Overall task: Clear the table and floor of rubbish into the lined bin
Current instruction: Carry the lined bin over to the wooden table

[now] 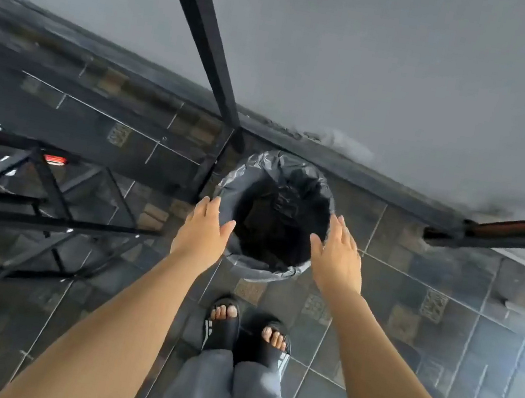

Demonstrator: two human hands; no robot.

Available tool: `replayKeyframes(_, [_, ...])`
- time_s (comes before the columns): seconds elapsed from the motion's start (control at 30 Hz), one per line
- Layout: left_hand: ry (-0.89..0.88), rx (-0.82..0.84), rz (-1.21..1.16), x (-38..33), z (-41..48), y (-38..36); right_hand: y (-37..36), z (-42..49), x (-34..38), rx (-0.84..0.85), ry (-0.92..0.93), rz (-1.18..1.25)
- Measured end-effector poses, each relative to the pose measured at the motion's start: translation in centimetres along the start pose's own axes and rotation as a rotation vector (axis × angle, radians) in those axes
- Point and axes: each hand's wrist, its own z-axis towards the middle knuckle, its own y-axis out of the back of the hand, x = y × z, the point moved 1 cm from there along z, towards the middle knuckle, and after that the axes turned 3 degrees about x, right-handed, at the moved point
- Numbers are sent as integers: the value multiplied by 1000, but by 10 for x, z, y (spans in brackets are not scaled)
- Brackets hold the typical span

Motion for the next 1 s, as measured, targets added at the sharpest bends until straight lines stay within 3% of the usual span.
replayKeyframes(0.27, [84, -86, -133, 40, 92, -81, -82, 86, -47, -132, -69, 28])
replayKeyframes(0.5, [18, -215, -336, 56, 123, -120, -110, 113, -67, -226, 56, 127])
replayKeyframes(0.77, [-1, -373, -409, 53, 114, -125, -115, 108, -63, -269, -5, 308])
replayKeyframes(1.0, [1, -331, -517, 35, 74, -85, -73, 64, -41, -323, -8, 376])
